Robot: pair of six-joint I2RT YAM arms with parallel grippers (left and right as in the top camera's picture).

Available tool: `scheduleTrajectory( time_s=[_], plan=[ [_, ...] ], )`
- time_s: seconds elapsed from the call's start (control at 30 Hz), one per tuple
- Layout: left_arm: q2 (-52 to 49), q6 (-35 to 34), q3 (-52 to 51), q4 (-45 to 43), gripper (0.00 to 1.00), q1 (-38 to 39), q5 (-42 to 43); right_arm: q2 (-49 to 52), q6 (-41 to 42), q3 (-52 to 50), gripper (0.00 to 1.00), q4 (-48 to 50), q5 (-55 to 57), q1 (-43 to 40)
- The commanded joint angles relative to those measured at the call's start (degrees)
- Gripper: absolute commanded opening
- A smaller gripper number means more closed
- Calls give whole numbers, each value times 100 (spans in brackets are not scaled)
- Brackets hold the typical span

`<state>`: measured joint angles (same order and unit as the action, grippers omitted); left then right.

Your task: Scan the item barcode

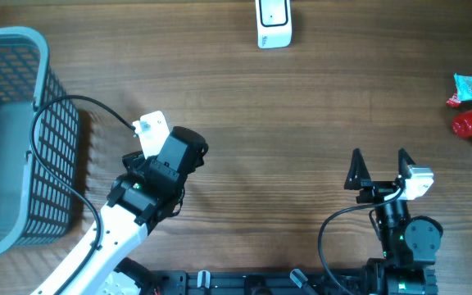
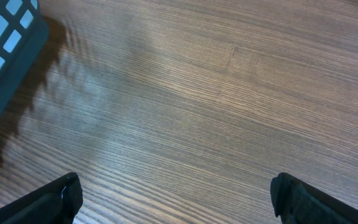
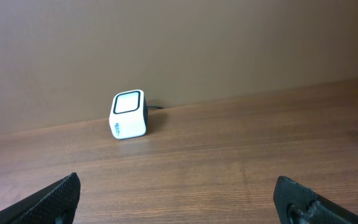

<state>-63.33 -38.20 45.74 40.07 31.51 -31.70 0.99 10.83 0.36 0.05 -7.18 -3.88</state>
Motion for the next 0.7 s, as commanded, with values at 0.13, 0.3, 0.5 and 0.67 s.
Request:
scheduleTrajectory(
  time_s=[0.13, 0.3, 0.5, 0.67],
  plan=[
    [57, 44, -20, -131, 100, 7, -74, -46, -26, -7, 100, 26, 122, 17],
    [455, 199, -584, -3121, 100, 85, -160, -46, -24, -7, 100, 26, 122, 17],
    [1353, 2557, -2085, -7093, 100, -31, 940, -46, -26, -7, 100, 26, 122, 17],
    [2520, 2577, -2505, -6507, 100, -929, 2343, -46, -24, -7, 100, 26, 122, 17]
  ],
)
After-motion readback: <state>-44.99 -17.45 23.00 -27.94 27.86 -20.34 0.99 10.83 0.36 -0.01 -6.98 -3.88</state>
